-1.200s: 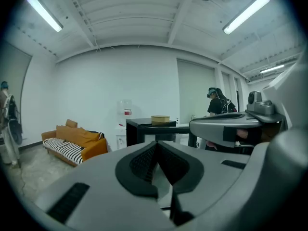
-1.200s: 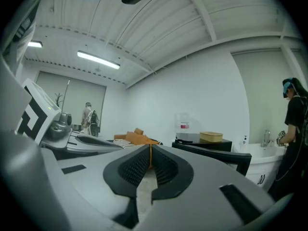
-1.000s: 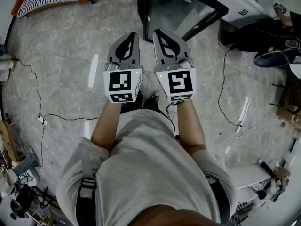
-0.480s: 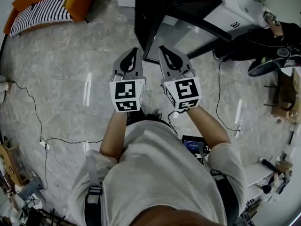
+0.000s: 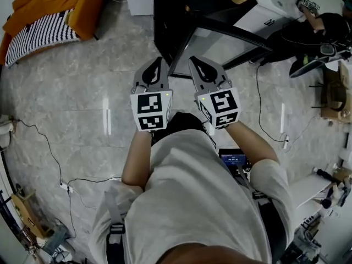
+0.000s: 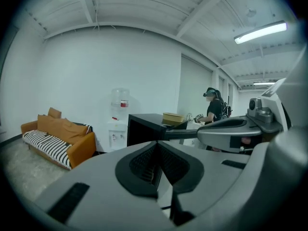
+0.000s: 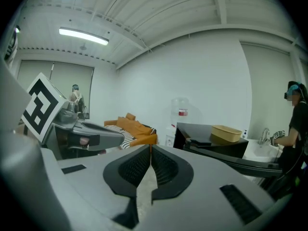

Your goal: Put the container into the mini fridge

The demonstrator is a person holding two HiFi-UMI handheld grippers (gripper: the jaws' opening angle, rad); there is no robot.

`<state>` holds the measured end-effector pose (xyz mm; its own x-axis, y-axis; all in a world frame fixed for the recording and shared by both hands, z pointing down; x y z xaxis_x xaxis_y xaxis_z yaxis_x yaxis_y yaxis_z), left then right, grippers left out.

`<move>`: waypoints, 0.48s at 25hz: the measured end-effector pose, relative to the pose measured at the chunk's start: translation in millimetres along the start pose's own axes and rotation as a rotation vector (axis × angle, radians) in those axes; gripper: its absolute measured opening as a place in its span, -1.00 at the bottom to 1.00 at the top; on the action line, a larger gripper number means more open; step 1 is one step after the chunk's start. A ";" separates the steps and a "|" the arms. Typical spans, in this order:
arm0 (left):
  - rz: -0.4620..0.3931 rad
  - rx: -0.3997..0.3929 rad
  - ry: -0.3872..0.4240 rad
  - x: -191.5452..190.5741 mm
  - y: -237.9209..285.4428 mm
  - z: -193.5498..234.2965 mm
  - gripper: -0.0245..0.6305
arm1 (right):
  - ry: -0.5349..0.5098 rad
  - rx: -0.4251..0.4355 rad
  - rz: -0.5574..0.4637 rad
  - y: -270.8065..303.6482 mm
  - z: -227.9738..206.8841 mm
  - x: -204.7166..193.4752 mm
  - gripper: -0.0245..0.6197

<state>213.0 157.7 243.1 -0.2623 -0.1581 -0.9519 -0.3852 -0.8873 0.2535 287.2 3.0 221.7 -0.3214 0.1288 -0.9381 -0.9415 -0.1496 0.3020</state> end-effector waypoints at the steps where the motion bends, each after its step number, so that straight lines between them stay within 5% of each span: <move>1: 0.004 -0.013 0.013 5.3 3.6 1.6 -0.89 | 0.000 -0.003 0.002 3.7 -2.4 1.4 -0.80; 12: 0.024 -0.159 0.147 50.0 83.7 27.5 -0.89 | 0.092 -0.072 0.023 58.5 -50.0 18.4 -0.80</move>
<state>143.2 87.5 221.5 -0.1328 -0.2310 -0.9639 -0.2328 -0.9380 0.2568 231.2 -52.4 213.6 -0.3293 0.0345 -0.9436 -0.9232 -0.2217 0.3140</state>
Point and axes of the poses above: the fingertips, and each gripper's own axes: y forward along the fingers, z to its left, x out of its top, the point moved 10 cm from there along -y, backward along the fingers, and after that the axes turned 15 degrees about -x, right-handed, at the moved point
